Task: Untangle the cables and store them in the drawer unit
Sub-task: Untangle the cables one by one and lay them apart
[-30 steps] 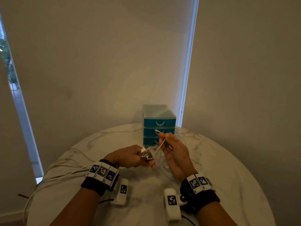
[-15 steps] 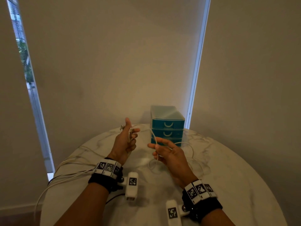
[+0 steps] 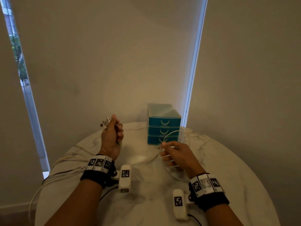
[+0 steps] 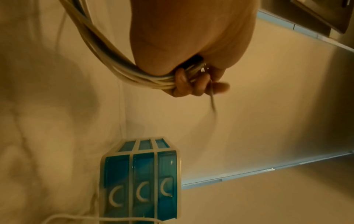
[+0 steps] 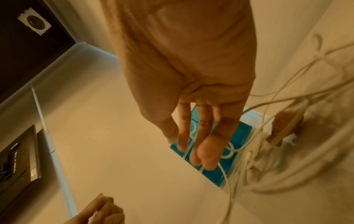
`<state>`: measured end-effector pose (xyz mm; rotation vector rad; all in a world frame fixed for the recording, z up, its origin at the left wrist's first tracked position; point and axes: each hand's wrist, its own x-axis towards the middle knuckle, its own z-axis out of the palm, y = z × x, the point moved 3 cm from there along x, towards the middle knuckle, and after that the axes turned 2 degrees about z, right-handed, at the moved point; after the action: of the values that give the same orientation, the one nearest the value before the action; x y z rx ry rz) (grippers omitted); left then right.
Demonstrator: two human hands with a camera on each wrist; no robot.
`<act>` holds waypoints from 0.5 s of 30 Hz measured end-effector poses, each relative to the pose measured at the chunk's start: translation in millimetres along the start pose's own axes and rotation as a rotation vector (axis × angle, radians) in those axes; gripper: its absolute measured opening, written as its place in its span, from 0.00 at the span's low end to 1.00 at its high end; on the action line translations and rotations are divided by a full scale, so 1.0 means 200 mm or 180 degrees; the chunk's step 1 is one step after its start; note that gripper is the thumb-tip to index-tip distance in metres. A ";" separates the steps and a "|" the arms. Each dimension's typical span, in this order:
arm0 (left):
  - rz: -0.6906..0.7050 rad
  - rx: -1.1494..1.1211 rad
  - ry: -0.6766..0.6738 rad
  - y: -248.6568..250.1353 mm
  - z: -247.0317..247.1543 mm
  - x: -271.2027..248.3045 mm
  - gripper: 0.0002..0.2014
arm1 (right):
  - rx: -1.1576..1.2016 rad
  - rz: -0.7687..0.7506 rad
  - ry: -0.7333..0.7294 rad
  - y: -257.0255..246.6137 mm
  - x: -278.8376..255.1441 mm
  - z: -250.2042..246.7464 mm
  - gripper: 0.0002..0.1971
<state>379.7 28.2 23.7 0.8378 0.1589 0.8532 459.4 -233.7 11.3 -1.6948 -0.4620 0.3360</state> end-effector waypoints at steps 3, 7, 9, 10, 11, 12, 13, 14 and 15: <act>-0.0011 -0.0203 0.0051 0.01 -0.01 0.01 0.15 | -0.0046 -0.0021 0.0612 0.03 0.03 -0.08 0.08; -0.0154 -0.0198 -0.0153 0.00 0.01 0.00 0.17 | 0.0411 -0.0389 0.0775 0.01 0.03 -0.11 0.05; -0.0191 0.0051 -0.0187 -0.01 0.02 -0.01 0.17 | 0.1071 -0.0386 0.0624 0.00 0.04 -0.12 0.10; -0.0171 0.0202 -0.0220 -0.01 0.02 -0.01 0.17 | 0.1554 -0.0308 0.0497 -0.01 0.05 -0.12 0.12; -0.0137 0.0356 -0.0281 -0.01 0.03 -0.02 0.17 | 0.2045 -0.0231 0.0350 -0.02 0.05 -0.12 0.14; -0.0117 0.0521 -0.0358 -0.01 0.04 -0.03 0.17 | 0.2480 -0.0197 0.0228 -0.04 0.04 -0.13 0.15; -0.0106 0.0712 -0.0429 0.00 0.05 -0.04 0.17 | 0.2766 -0.0227 0.0173 -0.07 0.04 -0.13 0.15; -0.0098 0.0920 -0.0507 0.00 0.06 -0.06 0.17 | 0.2882 -0.0300 0.0188 -0.09 0.04 -0.12 0.15; -0.0087 0.1144 -0.0611 0.00 0.08 -0.08 0.18 | 0.2840 -0.0389 0.0274 -0.10 0.03 -0.11 0.15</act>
<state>376.6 8.0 31.6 1.2462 0.1568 0.7233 473.5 -247.5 35.3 -0.8051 -0.2808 0.3123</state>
